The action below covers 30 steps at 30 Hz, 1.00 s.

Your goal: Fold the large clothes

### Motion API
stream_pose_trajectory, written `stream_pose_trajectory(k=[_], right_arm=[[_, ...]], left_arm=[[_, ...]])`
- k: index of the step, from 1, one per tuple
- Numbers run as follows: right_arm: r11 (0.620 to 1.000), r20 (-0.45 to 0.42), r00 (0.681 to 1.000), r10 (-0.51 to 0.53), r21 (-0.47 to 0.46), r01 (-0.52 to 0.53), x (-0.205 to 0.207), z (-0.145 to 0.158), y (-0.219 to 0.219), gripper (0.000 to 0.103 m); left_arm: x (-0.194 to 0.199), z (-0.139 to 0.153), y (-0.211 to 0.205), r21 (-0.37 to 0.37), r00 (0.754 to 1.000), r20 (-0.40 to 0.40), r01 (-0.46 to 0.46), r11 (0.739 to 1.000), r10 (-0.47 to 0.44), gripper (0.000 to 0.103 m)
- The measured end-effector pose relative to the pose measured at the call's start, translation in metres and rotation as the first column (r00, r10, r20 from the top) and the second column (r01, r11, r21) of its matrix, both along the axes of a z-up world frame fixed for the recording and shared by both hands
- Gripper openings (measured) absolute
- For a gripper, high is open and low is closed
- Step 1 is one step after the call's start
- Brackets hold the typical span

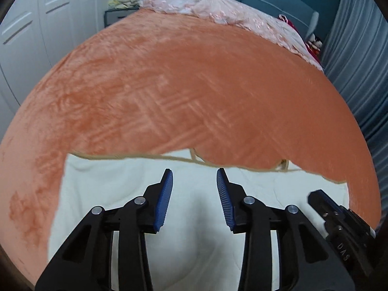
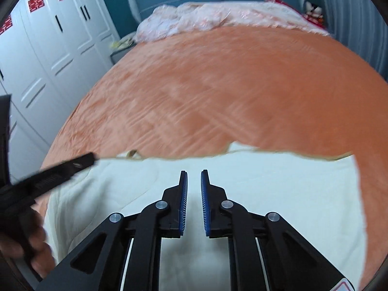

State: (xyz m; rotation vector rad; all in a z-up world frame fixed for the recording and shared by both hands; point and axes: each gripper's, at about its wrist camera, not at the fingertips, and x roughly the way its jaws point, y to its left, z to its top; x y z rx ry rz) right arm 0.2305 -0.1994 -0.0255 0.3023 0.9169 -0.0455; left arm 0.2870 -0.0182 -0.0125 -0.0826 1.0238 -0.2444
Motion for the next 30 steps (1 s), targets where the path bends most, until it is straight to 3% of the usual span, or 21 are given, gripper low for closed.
stream_pose_trajectory(k=[4, 14, 26, 28, 30], right_arm=[[1.000, -0.064, 0.998, 0.006, 0.025, -0.004, 0.007, -0.031, 0.012, 0.010], [0.998, -0.102, 0.995, 0.018, 0.053, -0.013, 0.018, -0.071, 0.009, 0.006], [0.999, -0.083, 0.996, 0.009, 0.048, -0.005, 0.030, -0.085, 0.008, 0.003], [0.998, -0.067, 0.998, -0.010, 0.063, 0.014, 0.031, -0.083, 0.005, 0.002], [0.995, -0.028, 0.995, -0.091, 0.044, 0.092, 0.023, -0.072, -0.004, 0.000]], left_arm=[[-0.005, -0.038, -0.017, 0.016, 0.998, -0.054, 0.017, 1.000, -0.016, 0.034], [-0.012, -0.075, -0.030, 0.075, 0.999, 0.008, 0.037, 0.996, -0.038, 0.033], [-0.008, -0.087, -0.037, 0.111, 0.999, 0.037, 0.035, 0.993, -0.039, 0.033], [-0.007, -0.087, -0.038, 0.113, 0.999, 0.037, 0.032, 0.993, -0.036, 0.034], [-0.004, -0.084, -0.036, 0.109, 0.999, 0.027, 0.027, 0.994, -0.030, 0.034]])
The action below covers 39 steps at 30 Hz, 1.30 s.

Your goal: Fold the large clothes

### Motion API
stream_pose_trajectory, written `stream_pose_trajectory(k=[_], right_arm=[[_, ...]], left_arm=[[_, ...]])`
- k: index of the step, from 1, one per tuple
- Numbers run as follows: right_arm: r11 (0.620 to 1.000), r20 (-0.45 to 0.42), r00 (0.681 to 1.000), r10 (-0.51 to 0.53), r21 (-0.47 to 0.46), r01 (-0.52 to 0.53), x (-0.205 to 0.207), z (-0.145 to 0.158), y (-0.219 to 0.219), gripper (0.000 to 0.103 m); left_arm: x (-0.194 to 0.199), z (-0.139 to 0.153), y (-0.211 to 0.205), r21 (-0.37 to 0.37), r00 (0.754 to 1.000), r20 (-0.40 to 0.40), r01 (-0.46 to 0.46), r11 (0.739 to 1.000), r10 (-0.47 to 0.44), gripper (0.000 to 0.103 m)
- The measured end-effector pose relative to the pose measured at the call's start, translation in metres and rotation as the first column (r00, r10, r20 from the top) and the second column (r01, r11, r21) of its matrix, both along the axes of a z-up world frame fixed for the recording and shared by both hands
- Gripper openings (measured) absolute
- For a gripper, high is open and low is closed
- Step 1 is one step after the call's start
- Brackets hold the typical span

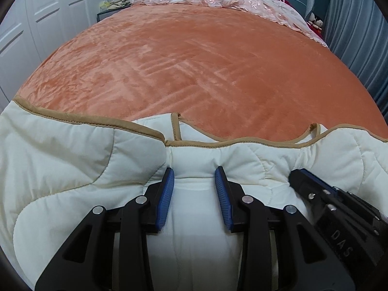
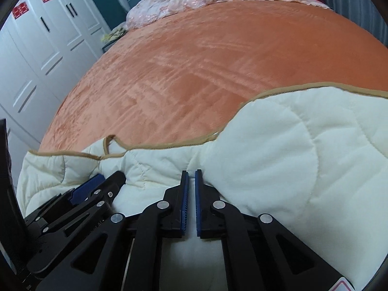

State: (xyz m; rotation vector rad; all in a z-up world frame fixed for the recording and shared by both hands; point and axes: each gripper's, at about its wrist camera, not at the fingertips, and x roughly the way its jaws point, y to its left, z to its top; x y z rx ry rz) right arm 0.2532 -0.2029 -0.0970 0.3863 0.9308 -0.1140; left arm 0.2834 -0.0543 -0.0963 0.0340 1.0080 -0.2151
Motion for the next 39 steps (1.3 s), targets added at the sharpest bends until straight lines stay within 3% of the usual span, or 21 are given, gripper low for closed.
stream_pose_trajectory(k=[2, 4, 6, 9, 11, 13, 15, 18, 22, 26, 33, 39], right_arm=[[0.991, 0.099, 0.988, -0.117, -0.046, 0.122, -0.024, 0.026, -0.013, 0.007], [0.986, 0.163, 0.976, -0.143, -0.061, 0.155, -0.046, 0.050, -0.022, 0.013], [0.991, 0.147, 0.985, -0.086, -0.086, 0.099, -0.064, 0.063, -0.022, 0.013], [0.995, 0.111, 0.993, 0.029, -0.099, -0.018, -0.091, 0.069, -0.011, 0.013], [0.995, 0.087, 0.993, 0.084, -0.063, -0.079, -0.105, 0.067, -0.001, 0.021], [0.995, 0.068, 0.992, 0.102, -0.024, -0.100, -0.117, 0.061, 0.011, 0.037], [0.994, 0.051, 0.992, 0.112, 0.012, -0.113, -0.126, 0.055, 0.023, 0.037], [0.992, -0.008, 0.992, 0.129, -0.010, -0.129, -0.133, 0.041, 0.038, 0.037], [0.986, -0.048, 0.988, 0.148, -0.074, -0.151, -0.134, 0.029, 0.048, 0.035], [0.979, -0.078, 0.984, 0.158, -0.117, -0.166, -0.130, 0.017, 0.053, 0.035], [0.972, -0.063, 0.985, 0.159, -0.166, -0.167, -0.134, 0.007, 0.056, 0.035], [0.980, -0.049, 0.987, 0.150, -0.128, -0.155, -0.130, 0.008, 0.050, 0.035]], left_arm=[[0.005, 0.010, 0.009, -0.020, 0.999, -0.023, -0.030, 0.999, 0.030, 0.036], [0.003, 0.030, 0.031, -0.052, 0.993, -0.013, -0.116, 0.992, 0.116, 0.034], [-0.009, 0.056, 0.057, -0.083, 0.982, 0.027, -0.182, 0.980, 0.185, 0.035], [-0.040, 0.083, 0.074, -0.101, 0.985, 0.066, -0.151, 0.983, 0.158, 0.041], [-0.063, 0.089, 0.075, -0.136, 0.993, 0.050, -0.100, 0.986, 0.107, 0.044], [-0.086, 0.085, 0.070, -0.156, 0.998, 0.023, -0.053, 0.986, 0.057, 0.044], [-0.105, 0.074, 0.062, -0.152, 1.000, -0.006, -0.028, 0.988, 0.028, 0.044], [-0.123, 0.055, 0.053, -0.121, 0.999, -0.039, -0.017, 0.993, 0.012, 0.043], [-0.134, 0.045, 0.045, -0.059, 1.000, 0.000, -0.004, 0.998, 0.004, 0.044], [-0.134, 0.032, 0.045, -0.050, 1.000, -0.002, -0.016, 0.999, 0.016, 0.044], [-0.139, 0.021, 0.033, 0.022, 0.998, 0.054, -0.015, 1.000, 0.014, 0.044], [-0.137, 0.033, 0.042, -0.036, 0.997, 0.037, -0.067, 0.997, 0.069, 0.045]])
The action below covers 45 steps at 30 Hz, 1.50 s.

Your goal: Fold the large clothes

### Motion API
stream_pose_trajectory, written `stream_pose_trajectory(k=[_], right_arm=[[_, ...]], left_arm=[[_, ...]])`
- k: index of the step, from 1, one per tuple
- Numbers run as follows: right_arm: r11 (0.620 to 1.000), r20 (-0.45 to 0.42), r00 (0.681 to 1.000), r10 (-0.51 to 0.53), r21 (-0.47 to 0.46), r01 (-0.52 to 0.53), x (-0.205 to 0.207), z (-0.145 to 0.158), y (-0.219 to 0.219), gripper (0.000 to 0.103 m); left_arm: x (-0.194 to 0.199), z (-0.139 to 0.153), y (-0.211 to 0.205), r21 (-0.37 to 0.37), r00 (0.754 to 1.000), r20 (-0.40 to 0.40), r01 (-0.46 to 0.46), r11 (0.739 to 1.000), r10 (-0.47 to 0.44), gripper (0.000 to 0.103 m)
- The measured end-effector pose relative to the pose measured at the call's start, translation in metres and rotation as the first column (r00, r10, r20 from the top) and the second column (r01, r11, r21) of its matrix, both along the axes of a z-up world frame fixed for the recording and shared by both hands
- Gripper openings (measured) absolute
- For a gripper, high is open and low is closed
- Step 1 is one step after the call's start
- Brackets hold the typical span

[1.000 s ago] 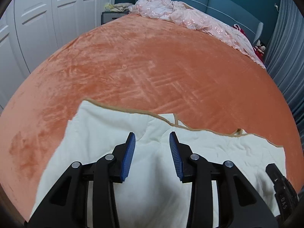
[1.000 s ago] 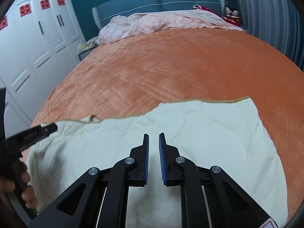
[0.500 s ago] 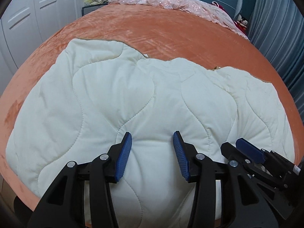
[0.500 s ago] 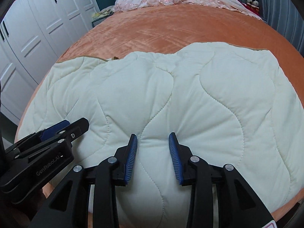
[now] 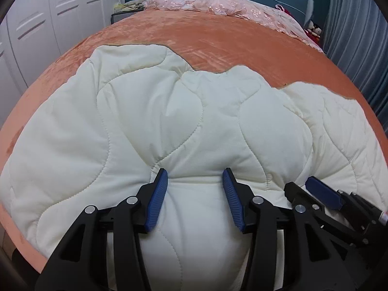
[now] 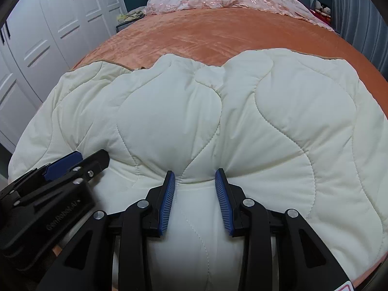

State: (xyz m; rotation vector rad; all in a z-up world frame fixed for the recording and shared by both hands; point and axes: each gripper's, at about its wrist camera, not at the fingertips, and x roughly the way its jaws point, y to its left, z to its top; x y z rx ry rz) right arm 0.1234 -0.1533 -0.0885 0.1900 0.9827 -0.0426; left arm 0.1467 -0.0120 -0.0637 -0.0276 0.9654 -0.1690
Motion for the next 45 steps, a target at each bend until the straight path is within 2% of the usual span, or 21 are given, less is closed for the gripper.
stream_pose_trajectory(k=[3, 5, 8, 10, 12, 16, 18, 20, 26, 33, 40, 45], right_arm=[[1.000, -0.003, 1.000, -0.002, 0.010, 0.002, 0.001, 0.004, -0.002, 0.033], [0.998, -0.007, 0.999, -0.041, 0.040, 0.041, -0.001, 0.017, -0.006, 0.030], [0.995, 0.046, 0.998, -0.032, 0.098, 0.028, -0.011, 0.043, 0.000, 0.019], [0.995, 0.046, 0.999, 0.014, 0.099, -0.019, -0.018, 0.053, 0.016, 0.009], [0.993, 0.019, 0.999, 0.049, 0.102, -0.051, -0.025, 0.053, 0.030, 0.005], [0.991, -0.046, 0.997, 0.062, 0.124, -0.056, -0.036, 0.039, 0.048, 0.004], [0.990, -0.074, 0.995, 0.060, 0.131, -0.050, -0.038, 0.031, 0.052, 0.004], [0.991, -0.096, 0.993, 0.062, 0.125, -0.050, -0.038, 0.027, 0.054, 0.004], [0.993, -0.134, 0.989, 0.062, 0.107, -0.048, -0.033, 0.015, 0.057, 0.004], [0.996, -0.144, 0.988, 0.062, 0.069, -0.052, -0.030, 0.009, 0.065, 0.001], [0.997, -0.138, 0.989, 0.059, 0.051, -0.052, -0.030, 0.007, 0.067, 0.000], [0.998, -0.137, 0.989, 0.059, 0.041, -0.054, -0.029, 0.005, 0.069, 0.000]], left_arm=[[-0.004, 0.027, 0.027, -0.052, 0.994, 0.010, -0.105, 0.993, 0.105, 0.044], [-0.008, 0.045, 0.053, -0.086, 0.989, 0.013, -0.143, 0.986, 0.145, 0.045], [-0.019, 0.057, 0.105, -0.124, 0.974, -0.024, -0.228, 0.966, 0.227, 0.052], [-0.029, 0.054, 0.140, -0.158, 0.956, -0.075, -0.292, 0.943, 0.283, 0.052], [-0.038, 0.047, 0.166, -0.190, 0.940, -0.122, -0.338, 0.922, 0.320, 0.052], [-0.053, 0.026, 0.189, -0.212, 0.913, -0.207, -0.393, 0.895, 0.352, 0.052], [-0.057, 0.018, 0.191, -0.237, 0.905, -0.242, -0.404, 0.883, 0.349, 0.058], [-0.054, 0.014, 0.189, -0.256, 0.907, -0.254, -0.397, 0.881, 0.335, 0.060], [-0.035, 0.008, 0.173, -0.240, 0.921, -0.246, -0.360, 0.902, 0.302, 0.068], [-0.027, 0.001, 0.160, -0.194, 0.922, -0.235, -0.355, 0.915, 0.308, 0.079], [-0.024, -0.005, 0.158, -0.205, 0.917, -0.243, -0.366, 0.908, 0.315, 0.084], [-0.017, -0.009, 0.154, -0.212, 0.918, -0.242, -0.366, 0.906, 0.314, 0.091]])
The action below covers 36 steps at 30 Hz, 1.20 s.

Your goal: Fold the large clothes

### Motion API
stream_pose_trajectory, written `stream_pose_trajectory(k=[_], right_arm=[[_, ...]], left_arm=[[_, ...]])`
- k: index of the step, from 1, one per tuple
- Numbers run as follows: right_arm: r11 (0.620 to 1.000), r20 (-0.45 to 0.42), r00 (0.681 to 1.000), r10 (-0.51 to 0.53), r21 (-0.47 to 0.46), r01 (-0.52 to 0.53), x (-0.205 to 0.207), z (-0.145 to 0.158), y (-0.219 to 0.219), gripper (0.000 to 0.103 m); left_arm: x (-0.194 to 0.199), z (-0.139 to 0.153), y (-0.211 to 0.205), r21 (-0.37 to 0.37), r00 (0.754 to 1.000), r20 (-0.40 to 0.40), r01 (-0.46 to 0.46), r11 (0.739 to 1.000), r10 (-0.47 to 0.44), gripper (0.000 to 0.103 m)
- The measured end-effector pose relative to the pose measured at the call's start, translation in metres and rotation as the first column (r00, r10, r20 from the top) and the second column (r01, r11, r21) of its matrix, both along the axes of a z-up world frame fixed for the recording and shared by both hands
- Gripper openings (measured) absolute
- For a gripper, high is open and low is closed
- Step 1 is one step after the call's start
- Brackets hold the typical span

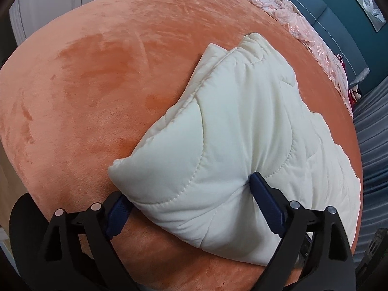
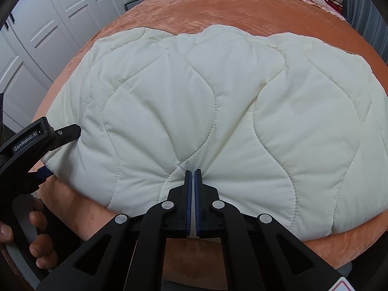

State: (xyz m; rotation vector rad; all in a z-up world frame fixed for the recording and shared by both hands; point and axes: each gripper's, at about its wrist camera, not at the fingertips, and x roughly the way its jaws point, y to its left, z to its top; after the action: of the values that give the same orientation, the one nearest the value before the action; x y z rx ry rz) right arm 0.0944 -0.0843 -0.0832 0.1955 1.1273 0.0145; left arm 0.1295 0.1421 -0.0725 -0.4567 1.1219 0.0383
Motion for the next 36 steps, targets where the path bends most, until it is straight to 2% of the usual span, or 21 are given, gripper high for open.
stream_pose_trajectory(k=[4, 5, 6, 7, 8, 9, 12, 14, 17, 21, 25, 28, 32, 36], right_arm=[[1.000, 0.000, 1.000, 0.002, -0.005, -0.002, 0.000, -0.001, 0.001, 0.000], [1.000, -0.001, 1.000, 0.003, -0.007, -0.003, 0.001, -0.001, 0.002, 0.000], [1.000, -0.002, 1.000, 0.004, -0.008, -0.004, 0.002, -0.001, 0.002, 0.000], [1.000, -0.003, 1.000, 0.005, -0.010, -0.005, 0.002, -0.001, 0.003, 0.000], [1.000, -0.003, 1.000, 0.004, -0.009, -0.004, 0.002, -0.002, 0.003, 0.000], [1.000, -0.004, 1.000, 0.003, -0.007, -0.003, 0.002, -0.002, 0.003, 0.000], [1.000, -0.004, 1.000, 0.002, 0.001, -0.002, 0.004, -0.003, 0.002, 0.000], [1.000, -0.003, 1.000, 0.006, 0.007, -0.006, 0.005, -0.003, 0.000, 0.000], [0.999, -0.005, 1.000, 0.004, 0.042, -0.004, 0.003, 0.002, -0.006, 0.000], [0.989, -0.006, 1.000, -0.027, 0.142, 0.028, -0.012, 0.016, -0.023, 0.000], [0.986, 0.007, 0.999, -0.041, 0.161, 0.039, -0.034, 0.024, -0.038, 0.000], [0.980, -0.012, 0.998, -0.062, 0.188, 0.063, -0.040, 0.013, -0.051, 0.000], [0.958, -0.041, 0.996, -0.078, 0.272, 0.087, -0.032, -0.008, -0.056, 0.000], [0.941, -0.067, 0.996, -0.052, 0.331, 0.071, -0.024, -0.018, -0.054, 0.000]], left_arm=[[0.006, -0.001, -0.002, -0.024, 1.000, -0.005, -0.009, 1.000, 0.009, 0.092], [0.007, 0.001, -0.002, -0.037, 1.000, -0.005, -0.007, 0.999, 0.006, 0.089], [0.008, 0.002, -0.002, -0.059, 1.000, -0.005, 0.001, 0.998, -0.001, 0.079], [0.008, 0.006, -0.003, -0.081, 1.000, -0.002, 0.012, 0.997, -0.012, 0.074], [0.007, 0.009, -0.005, -0.087, 1.000, 0.006, 0.024, 0.996, -0.024, 0.063], [0.006, 0.015, -0.009, -0.075, 0.999, 0.019, 0.046, 0.996, -0.044, 0.057], [-0.001, 0.038, -0.022, -0.031, 0.993, 0.076, 0.097, 0.995, -0.095, 0.032], [-0.006, 0.055, -0.028, -0.027, 0.985, 0.118, 0.126, 0.992, -0.122, 0.027], [-0.011, 0.081, -0.041, -0.023, 0.970, 0.176, 0.172, 0.985, -0.165, 0.024], [-0.017, 0.110, -0.059, 0.011, 0.949, 0.229, 0.219, 0.976, -0.216, 0.023], [-0.022, 0.126, -0.070, 0.022, 0.935, 0.256, 0.249, 0.968, -0.246, 0.022], [-0.026, 0.136, -0.078, 0.026, 0.923, 0.273, 0.276, 0.961, -0.272, 0.021], [-0.035, 0.148, -0.097, 0.036, 0.901, 0.287, 0.328, 0.944, -0.325, 0.020], [-0.045, 0.154, -0.128, 0.066, 0.868, 0.287, 0.404, 0.912, -0.405, 0.020]])
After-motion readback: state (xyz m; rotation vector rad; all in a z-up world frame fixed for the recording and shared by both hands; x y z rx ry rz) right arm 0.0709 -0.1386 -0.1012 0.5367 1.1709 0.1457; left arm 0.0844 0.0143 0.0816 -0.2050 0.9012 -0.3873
